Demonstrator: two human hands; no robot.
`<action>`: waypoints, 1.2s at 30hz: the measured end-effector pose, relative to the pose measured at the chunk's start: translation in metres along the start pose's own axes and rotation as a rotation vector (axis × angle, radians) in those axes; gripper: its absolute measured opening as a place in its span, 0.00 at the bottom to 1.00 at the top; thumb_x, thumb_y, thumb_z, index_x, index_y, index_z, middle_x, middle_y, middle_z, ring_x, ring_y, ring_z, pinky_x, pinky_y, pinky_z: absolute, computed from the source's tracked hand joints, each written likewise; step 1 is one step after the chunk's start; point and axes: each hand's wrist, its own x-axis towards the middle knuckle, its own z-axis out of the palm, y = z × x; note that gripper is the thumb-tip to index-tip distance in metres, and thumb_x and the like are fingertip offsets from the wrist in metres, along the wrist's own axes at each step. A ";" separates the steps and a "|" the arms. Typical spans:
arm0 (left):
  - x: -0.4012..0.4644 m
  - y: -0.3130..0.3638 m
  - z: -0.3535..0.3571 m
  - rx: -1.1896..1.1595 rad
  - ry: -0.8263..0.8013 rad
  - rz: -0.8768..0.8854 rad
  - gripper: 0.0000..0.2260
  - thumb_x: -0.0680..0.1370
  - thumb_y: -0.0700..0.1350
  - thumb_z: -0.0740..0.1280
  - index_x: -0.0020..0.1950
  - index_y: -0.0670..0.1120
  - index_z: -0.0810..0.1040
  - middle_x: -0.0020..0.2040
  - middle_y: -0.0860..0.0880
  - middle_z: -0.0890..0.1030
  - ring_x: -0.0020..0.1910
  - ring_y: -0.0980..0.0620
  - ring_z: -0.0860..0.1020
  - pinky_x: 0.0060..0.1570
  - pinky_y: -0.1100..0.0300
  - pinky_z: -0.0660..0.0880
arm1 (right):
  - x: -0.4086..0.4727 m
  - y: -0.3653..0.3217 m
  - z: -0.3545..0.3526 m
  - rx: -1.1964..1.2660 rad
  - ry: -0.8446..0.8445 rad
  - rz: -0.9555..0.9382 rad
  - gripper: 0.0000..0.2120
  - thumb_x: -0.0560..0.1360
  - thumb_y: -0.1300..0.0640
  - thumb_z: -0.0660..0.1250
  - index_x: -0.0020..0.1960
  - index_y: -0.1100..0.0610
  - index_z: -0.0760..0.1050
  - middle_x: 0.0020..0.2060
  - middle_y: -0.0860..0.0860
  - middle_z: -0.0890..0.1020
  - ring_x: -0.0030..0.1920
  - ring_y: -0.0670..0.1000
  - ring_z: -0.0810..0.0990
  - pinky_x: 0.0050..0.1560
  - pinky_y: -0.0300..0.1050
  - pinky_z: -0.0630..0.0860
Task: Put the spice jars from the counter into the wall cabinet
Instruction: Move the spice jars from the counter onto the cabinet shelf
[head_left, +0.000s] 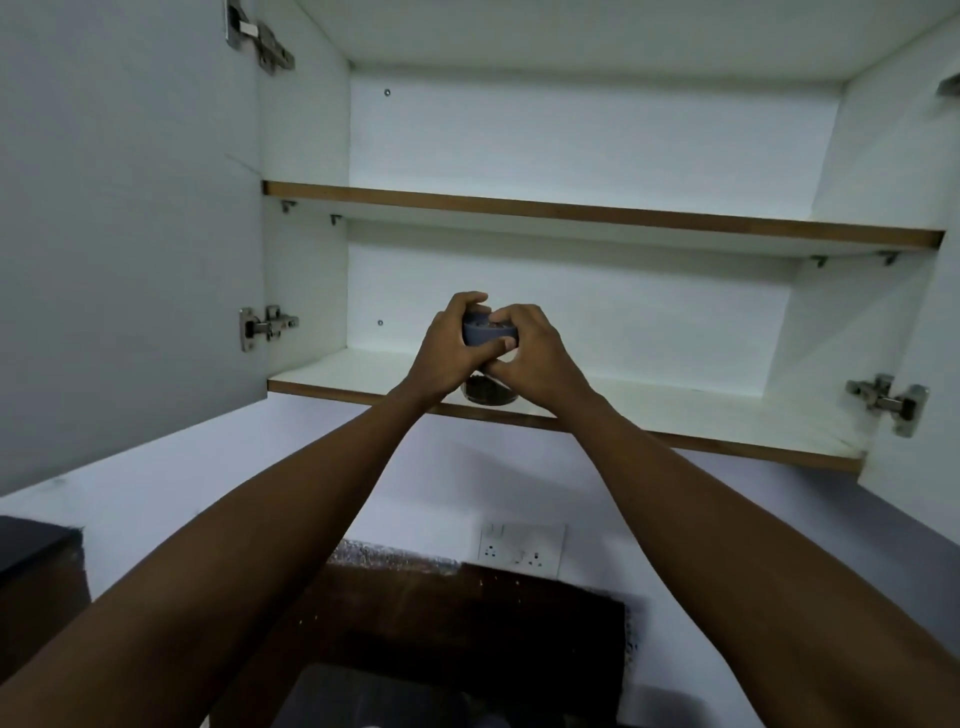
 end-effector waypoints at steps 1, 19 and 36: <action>0.001 -0.007 0.000 0.005 -0.007 -0.014 0.33 0.71 0.54 0.78 0.73 0.51 0.70 0.64 0.50 0.79 0.63 0.51 0.78 0.65 0.51 0.79 | 0.001 0.004 0.005 0.001 -0.011 0.008 0.28 0.69 0.52 0.79 0.65 0.55 0.73 0.62 0.51 0.74 0.58 0.48 0.77 0.58 0.40 0.78; 0.021 -0.075 -0.039 -0.173 -0.035 -0.466 0.13 0.85 0.46 0.57 0.62 0.43 0.78 0.56 0.42 0.84 0.51 0.43 0.81 0.50 0.53 0.76 | 0.047 0.033 0.031 -0.138 -0.256 0.069 0.26 0.73 0.57 0.77 0.70 0.50 0.78 0.66 0.54 0.73 0.68 0.56 0.69 0.70 0.51 0.70; 0.022 -0.145 -0.102 0.656 -0.249 -0.392 0.11 0.78 0.40 0.65 0.55 0.44 0.86 0.56 0.48 0.86 0.58 0.47 0.81 0.62 0.52 0.77 | 0.066 0.017 0.102 -0.136 -0.158 -0.027 0.22 0.73 0.59 0.68 0.66 0.51 0.75 0.58 0.48 0.81 0.62 0.52 0.74 0.58 0.51 0.77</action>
